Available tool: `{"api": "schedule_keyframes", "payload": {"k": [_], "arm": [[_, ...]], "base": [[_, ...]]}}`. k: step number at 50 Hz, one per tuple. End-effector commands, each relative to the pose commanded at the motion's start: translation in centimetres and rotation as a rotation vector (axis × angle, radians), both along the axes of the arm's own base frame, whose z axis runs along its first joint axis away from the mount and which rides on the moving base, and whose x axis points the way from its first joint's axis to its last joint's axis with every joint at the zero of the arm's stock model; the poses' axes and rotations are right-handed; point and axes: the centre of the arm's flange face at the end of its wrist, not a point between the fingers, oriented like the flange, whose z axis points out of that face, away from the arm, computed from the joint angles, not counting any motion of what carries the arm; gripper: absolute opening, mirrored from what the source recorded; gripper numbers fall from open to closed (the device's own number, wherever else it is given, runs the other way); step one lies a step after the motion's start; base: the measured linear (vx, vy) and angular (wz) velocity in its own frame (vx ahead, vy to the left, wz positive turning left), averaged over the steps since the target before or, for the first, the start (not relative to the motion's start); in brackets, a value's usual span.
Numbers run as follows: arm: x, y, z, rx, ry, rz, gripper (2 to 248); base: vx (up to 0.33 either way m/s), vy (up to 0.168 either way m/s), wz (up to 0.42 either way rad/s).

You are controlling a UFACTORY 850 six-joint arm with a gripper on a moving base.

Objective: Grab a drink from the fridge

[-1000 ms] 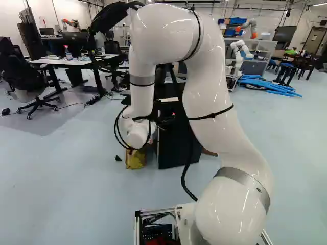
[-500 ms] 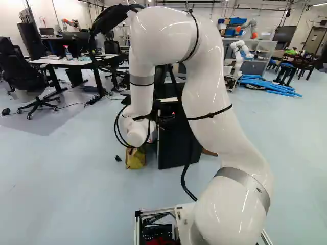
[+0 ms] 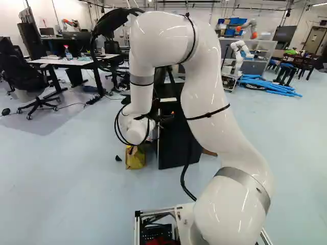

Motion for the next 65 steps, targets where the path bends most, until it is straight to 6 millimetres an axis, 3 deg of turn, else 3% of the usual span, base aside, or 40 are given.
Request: {"api": "schedule_keyframes", "payload": {"k": [65], "arm": [[2.9, -1.3, -0.3, 0.019, -0.022, -0.084, 247]], "base": [[0.000, 0.000, 0.000]]}}
